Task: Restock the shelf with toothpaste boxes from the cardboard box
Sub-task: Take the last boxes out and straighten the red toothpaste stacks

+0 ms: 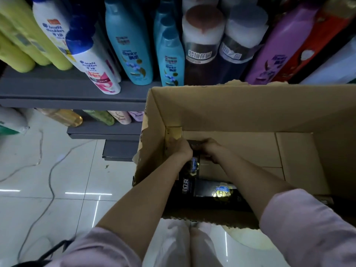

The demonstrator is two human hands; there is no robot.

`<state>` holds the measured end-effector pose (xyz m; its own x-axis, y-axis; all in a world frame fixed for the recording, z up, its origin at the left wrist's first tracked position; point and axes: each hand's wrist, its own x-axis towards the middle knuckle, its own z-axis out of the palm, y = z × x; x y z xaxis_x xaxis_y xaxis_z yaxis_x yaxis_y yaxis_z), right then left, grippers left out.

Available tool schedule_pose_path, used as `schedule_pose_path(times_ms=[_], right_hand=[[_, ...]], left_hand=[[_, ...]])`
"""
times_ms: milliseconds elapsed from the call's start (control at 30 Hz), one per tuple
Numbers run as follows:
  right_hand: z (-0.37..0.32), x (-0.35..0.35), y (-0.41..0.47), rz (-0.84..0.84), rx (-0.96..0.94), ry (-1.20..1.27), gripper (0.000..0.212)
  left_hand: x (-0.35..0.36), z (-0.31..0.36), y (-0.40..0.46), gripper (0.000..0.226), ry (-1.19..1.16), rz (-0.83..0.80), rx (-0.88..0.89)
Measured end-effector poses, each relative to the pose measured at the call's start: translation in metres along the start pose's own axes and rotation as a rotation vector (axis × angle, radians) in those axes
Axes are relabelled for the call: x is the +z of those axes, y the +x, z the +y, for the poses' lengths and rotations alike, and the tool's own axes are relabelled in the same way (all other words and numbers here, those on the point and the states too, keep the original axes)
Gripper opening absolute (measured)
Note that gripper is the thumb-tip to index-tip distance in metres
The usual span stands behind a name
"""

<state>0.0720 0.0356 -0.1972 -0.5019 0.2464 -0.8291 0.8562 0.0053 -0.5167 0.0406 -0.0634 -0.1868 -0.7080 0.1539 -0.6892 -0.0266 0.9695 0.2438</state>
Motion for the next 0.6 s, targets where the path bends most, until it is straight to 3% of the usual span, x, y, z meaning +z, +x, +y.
schedule_pose_path(times_ms=[33, 100, 200, 267, 367, 467, 533, 600], right_hand=[[-0.001, 0.001, 0.001, -0.005, -0.054, -0.052, 0.036], [-0.003, 0.001, 0.002, 0.003, -0.107, -0.233, 0.038], [-0.001, -0.008, 0.003, 0.016, -0.105, -0.349, 0.044], [0.003, -0.020, -0.003, 0.026, -0.078, -0.314, 0.042], [0.014, -0.042, -0.014, -0.013, 0.036, -0.107, 0.016], [0.018, -0.061, -0.021, 0.011, 0.082, 0.072, 0.029], [0.015, -0.070, -0.023, 0.049, 0.026, 0.112, 0.045], [0.009, -0.077, -0.027, 0.109, -0.042, 0.183, 0.053]], left_hand=[[0.001, -0.002, 0.001, 0.027, -0.004, 0.028, -0.014], [0.002, -0.006, 0.002, 0.031, -0.030, 0.023, -0.029], [-0.003, -0.003, -0.003, 0.037, -0.034, -0.088, 0.000], [-0.001, -0.001, -0.007, 0.036, -0.044, -0.119, 0.002], [0.004, 0.003, -0.007, 0.035, -0.040, -0.053, -0.081], [0.005, 0.012, -0.014, 0.041, -0.064, 0.093, -0.218], [0.010, 0.016, 0.001, 0.044, -0.167, 0.111, -0.249], [0.014, 0.020, 0.014, 0.070, -0.311, 0.028, -0.288]])
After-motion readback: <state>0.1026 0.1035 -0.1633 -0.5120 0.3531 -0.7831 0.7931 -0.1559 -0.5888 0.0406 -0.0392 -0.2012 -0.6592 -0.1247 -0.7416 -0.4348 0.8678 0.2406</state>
